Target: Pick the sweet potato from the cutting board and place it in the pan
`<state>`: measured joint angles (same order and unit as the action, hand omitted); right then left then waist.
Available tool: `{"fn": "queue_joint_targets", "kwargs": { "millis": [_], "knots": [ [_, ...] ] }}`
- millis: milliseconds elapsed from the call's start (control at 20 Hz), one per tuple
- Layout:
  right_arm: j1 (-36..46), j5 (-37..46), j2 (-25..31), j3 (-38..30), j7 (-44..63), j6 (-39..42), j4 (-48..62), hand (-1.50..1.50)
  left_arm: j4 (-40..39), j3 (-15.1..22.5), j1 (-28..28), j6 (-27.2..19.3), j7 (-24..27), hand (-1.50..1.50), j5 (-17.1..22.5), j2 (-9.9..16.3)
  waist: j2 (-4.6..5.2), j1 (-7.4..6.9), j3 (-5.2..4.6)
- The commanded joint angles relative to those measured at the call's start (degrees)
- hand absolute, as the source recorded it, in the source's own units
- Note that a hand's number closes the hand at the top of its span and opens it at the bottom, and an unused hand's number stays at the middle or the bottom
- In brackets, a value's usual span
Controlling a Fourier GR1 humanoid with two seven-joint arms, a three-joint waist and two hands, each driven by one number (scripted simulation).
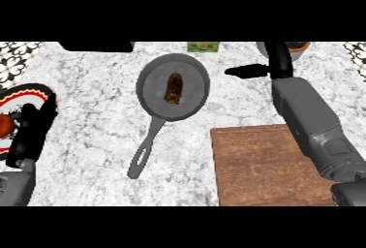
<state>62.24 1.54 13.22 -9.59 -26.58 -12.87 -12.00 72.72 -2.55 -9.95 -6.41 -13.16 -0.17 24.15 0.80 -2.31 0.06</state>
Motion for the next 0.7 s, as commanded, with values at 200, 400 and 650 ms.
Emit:
{"fn": "queue_joint_targets", "kwargs": {
  "millis": [200, 400, 650],
  "knots": [
    [-3.1, 0.7, 8.9, 0.4, -0.6, 13.0, -0.4, -1.50, 0.6, 0.3, -0.9, -2.5, -2.0, 0.00, -2.2, -2.6, -0.32, 1.20, -0.02],
    [-4.8, 0.0, 16.3, -0.9, -3.2, 21.2, 0.7, -1.50, 3.8, 0.3, 1.1, -2.1, -2.8, 0.00, -2.3, -2.1, -0.11, 0.68, 0.04],
    [-9.8, 1.1, 18.3, -0.3, -6.6, 23.1, -0.1, -1.50, 3.6, -2.7, 1.9, 1.5, -2.6, 0.00, 0.1, -0.2, -0.42, 1.11, 0.01]
  ]
}}
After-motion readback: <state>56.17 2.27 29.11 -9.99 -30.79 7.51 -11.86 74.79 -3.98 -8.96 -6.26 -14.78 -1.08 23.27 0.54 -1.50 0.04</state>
